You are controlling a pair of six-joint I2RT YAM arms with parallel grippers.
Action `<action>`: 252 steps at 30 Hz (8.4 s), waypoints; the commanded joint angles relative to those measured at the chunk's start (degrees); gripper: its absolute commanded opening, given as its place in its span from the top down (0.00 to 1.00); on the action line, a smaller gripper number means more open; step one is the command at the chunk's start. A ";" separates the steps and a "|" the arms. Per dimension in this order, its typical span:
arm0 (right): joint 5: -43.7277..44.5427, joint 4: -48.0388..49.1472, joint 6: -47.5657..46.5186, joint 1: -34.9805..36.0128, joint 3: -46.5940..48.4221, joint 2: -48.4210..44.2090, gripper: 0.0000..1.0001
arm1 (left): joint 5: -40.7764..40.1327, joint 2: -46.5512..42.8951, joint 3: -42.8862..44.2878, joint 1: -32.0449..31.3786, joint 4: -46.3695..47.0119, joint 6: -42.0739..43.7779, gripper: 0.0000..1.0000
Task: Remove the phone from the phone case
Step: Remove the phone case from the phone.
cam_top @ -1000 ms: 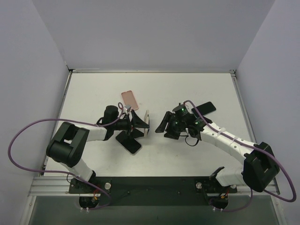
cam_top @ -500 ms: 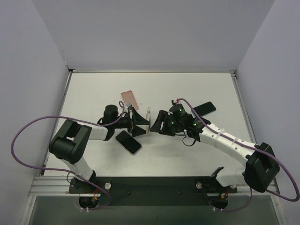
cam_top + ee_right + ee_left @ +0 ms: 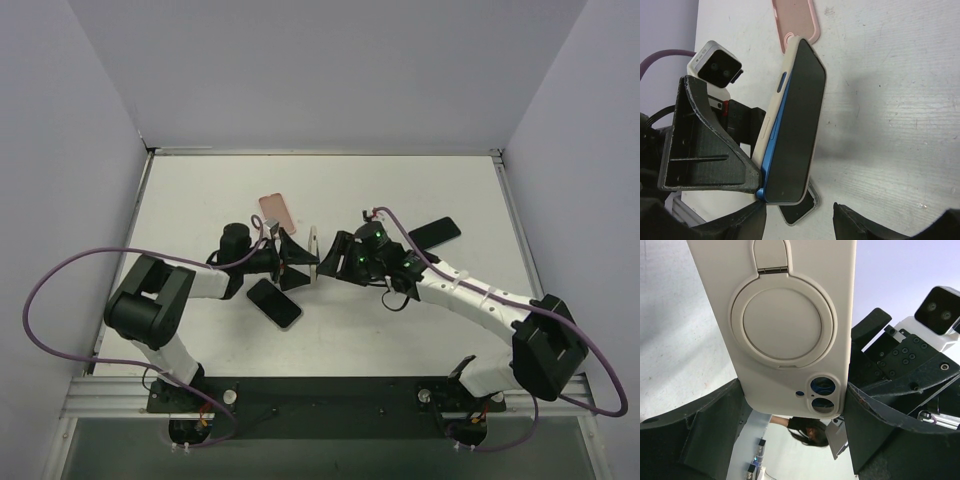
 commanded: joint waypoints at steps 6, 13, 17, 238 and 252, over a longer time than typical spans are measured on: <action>8.12 -0.56 2.61 -0.75 -3.18 -0.13 0.46 | 3.32 -3.50 0.63 0.05 4.69 1.01 1.00; -9.94 22.42 16.79 -10.84 -17.13 -7.26 0.41 | 5.17 -3.85 1.16 -0.39 3.19 8.30 1.00; -20.17 42.30 28.23 -16.12 -19.46 -3.32 0.32 | 6.40 -5.60 2.13 -0.57 -1.29 14.90 1.00; -22.74 82.76 51.56 -10.42 -17.08 20.33 1.00 | -66.01 -17.30 33.41 -25.44 -73.88 52.34 0.86; -23.79 89.17 53.05 -10.07 -17.34 20.77 1.00 | -74.64 -13.78 34.91 -25.97 -78.99 51.29 0.79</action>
